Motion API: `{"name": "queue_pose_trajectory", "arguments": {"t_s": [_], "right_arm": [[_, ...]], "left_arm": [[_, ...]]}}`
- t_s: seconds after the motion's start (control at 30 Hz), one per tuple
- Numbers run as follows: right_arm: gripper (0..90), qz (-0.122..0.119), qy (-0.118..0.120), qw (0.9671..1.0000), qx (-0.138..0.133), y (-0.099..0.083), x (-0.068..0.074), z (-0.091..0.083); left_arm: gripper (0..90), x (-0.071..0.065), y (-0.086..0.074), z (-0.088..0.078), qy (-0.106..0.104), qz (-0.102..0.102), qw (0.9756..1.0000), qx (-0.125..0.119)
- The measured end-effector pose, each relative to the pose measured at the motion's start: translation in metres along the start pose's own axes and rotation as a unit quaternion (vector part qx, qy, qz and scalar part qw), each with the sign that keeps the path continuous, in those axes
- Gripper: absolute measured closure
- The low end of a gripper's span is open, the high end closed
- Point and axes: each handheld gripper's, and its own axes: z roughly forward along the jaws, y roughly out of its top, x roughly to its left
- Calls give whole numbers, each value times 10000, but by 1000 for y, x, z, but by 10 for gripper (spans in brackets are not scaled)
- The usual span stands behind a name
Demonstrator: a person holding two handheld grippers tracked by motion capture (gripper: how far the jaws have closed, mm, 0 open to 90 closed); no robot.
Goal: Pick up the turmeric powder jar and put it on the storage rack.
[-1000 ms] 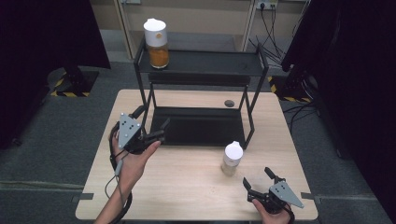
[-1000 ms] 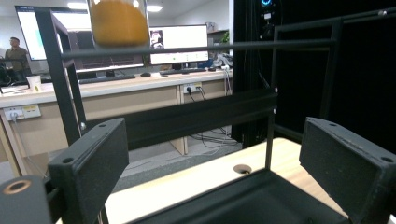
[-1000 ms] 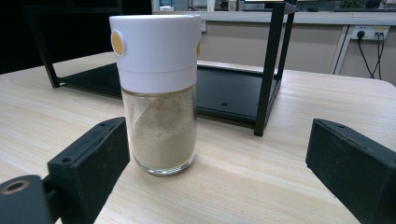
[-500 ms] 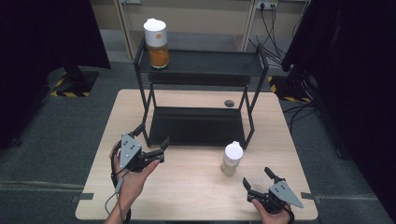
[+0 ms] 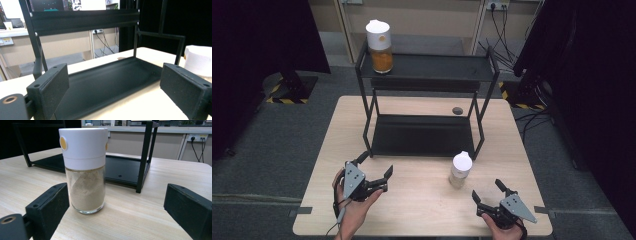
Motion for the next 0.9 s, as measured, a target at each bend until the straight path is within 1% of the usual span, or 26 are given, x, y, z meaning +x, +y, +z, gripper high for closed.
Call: {"name": "queue_pose_trajectory", "arguments": {"t_s": [0.1, 0.17, 0.23, 0.33, 0.4, 0.53, 0.63, 0.73, 0.9], "right_arm": [[65, 1, -1, 10000, -5, 0, 0, 0], [65, 3, -2, 10000, -8, 0, 0, 0], [65, 1, -1, 10000, -8, 0, 0, 0], [66, -4, -4, 10000, -6, 0, 0, 0], [66, -6, -5, 10000, -5, 0, 0, 0], [65, -8, -10, 10000, 0, 0, 1, 0], [65, -15, -2, 10000, -3, 0, 0, 0], [66, -22, 5, 10000, -2, 0, 0, 0], [65, -30, 11, 10000, -10, 0, 0, 0]], "left_arm": [[82, -2, -9, -3, -7, 52, 10000, 63], [82, -2, -17, -6, -23, 6, 9999, 133], [83, -1, -26, -10, 4, -48, 9998, 201], [82, -1, -35, -15, 54, -133, 9996, 240], [82, 0, -40, -19, 85, -151, 9995, 275], [82, 2, -44, -21, 129, -139, 9992, 357], [82, 3, -47, -21, 135, -189, 9990, 370], [82, 2, -50, -21, 111, -223, 9988, 432], [83, 1, -50, -21, 117, -213, 9988, 428]]}}
